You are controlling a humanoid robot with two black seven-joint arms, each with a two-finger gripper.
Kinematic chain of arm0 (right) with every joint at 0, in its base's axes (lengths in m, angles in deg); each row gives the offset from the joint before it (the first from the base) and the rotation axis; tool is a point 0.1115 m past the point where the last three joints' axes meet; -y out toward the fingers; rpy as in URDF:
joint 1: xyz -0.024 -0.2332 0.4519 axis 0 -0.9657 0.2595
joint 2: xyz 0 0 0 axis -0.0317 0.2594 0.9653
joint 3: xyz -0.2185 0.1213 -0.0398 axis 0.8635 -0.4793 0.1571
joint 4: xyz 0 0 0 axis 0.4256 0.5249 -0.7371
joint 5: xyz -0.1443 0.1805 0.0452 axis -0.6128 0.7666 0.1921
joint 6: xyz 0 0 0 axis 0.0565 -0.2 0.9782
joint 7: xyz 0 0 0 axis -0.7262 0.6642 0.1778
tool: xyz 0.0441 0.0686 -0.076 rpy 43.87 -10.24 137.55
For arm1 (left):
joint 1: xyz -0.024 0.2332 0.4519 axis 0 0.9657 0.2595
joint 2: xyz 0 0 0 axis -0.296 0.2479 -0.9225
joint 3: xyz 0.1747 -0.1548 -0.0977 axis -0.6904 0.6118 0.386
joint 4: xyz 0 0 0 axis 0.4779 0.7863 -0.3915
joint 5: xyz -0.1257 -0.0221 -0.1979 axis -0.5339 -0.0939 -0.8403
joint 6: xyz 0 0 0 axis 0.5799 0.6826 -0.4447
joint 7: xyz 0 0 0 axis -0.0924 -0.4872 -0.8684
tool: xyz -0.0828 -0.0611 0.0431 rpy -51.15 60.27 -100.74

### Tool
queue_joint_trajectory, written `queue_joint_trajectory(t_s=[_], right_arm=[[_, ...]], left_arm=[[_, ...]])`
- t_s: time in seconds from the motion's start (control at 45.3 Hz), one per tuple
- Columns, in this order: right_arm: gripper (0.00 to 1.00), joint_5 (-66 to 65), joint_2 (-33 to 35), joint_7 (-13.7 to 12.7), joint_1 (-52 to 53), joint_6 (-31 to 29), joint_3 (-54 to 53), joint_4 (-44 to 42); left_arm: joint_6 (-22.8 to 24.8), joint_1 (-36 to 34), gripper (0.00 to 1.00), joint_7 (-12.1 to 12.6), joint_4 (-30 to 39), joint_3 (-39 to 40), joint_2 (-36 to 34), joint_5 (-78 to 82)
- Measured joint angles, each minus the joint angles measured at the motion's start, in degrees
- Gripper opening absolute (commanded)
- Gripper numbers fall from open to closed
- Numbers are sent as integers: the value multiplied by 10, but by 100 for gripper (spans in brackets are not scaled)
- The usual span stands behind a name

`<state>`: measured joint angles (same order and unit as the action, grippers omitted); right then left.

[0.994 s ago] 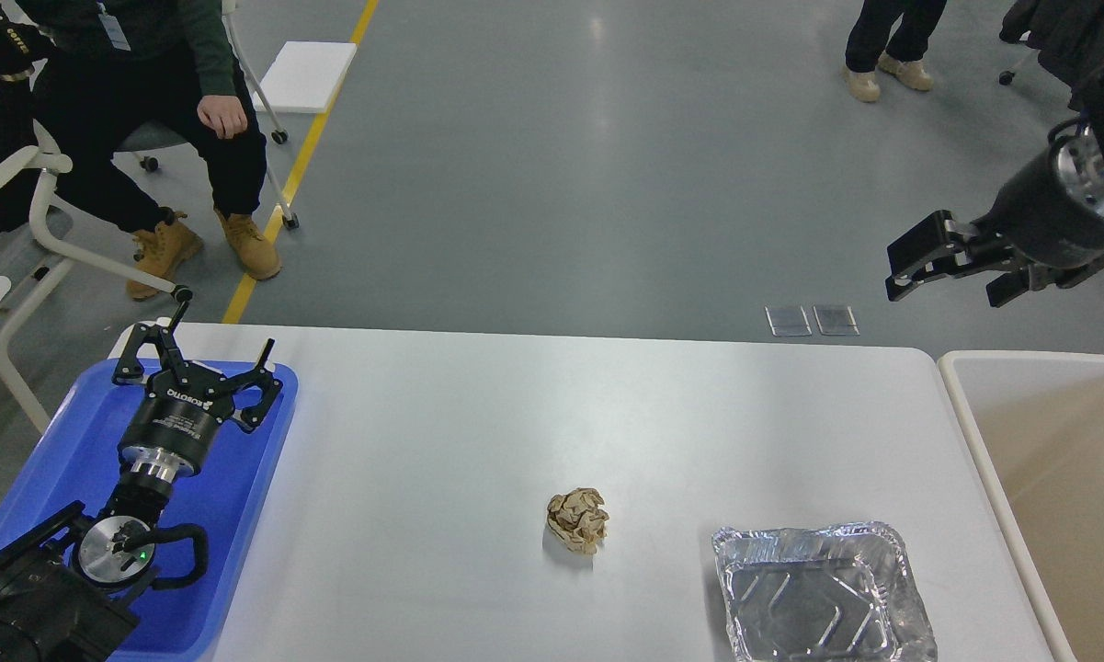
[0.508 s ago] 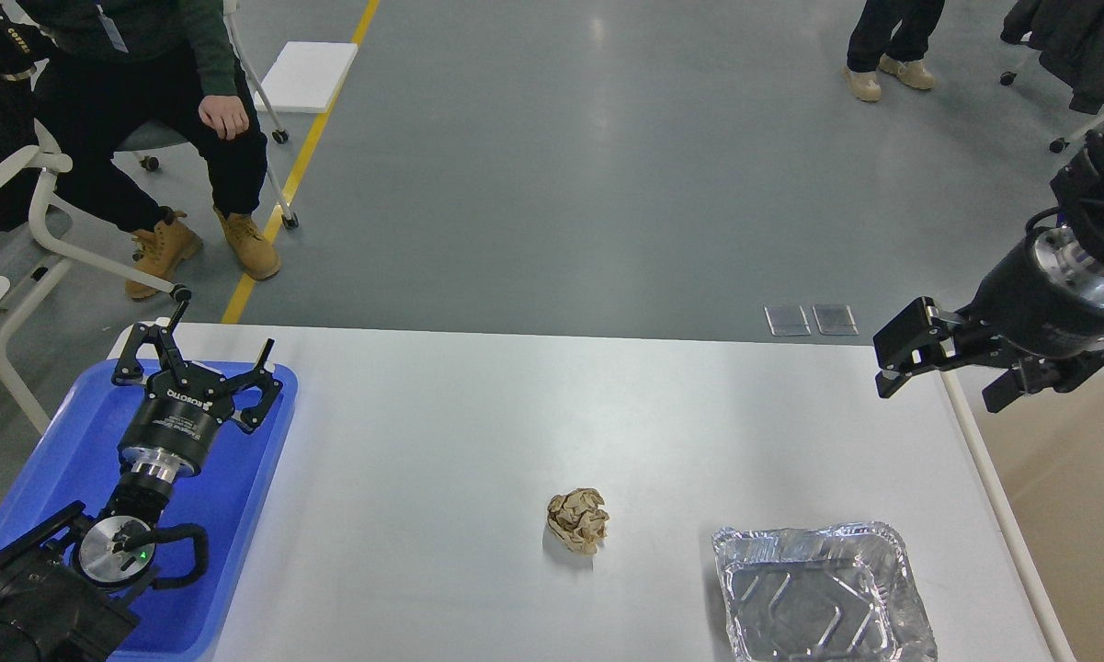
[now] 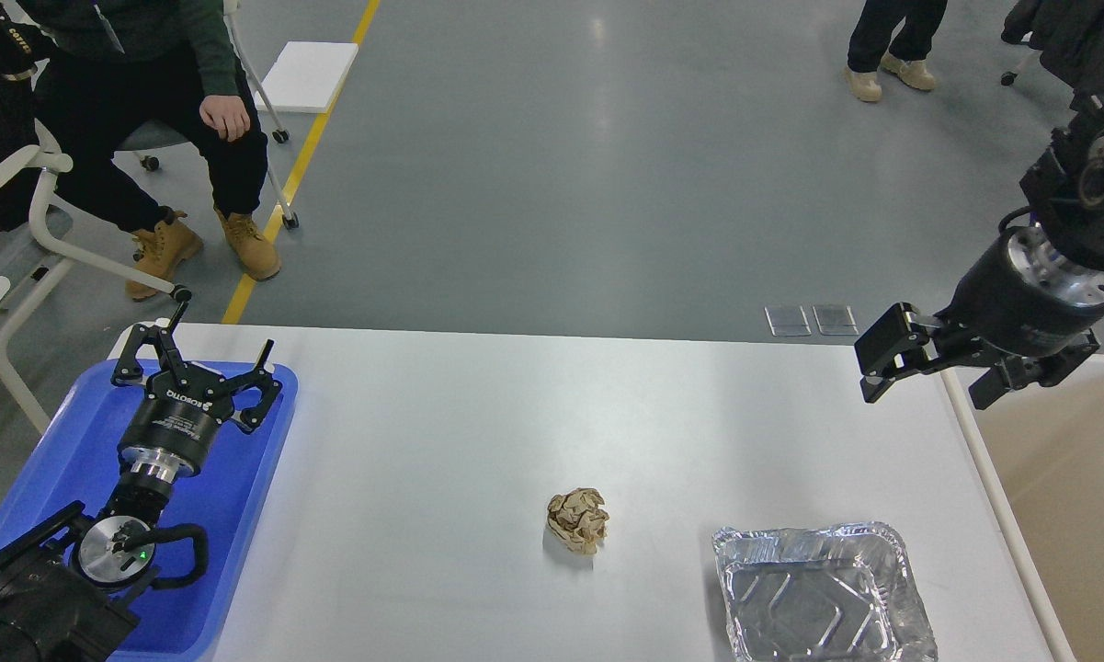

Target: Tidy desktop

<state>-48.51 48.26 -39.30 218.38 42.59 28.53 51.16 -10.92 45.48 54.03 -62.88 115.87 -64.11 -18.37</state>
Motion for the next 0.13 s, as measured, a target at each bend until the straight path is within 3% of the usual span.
queue_joint_trajectory(t_s=[0.133], right_arm=[[100,0,-16,0,-2,9,-10,0]], left_arm=[[0,0,99,0,0,0,0,0]])
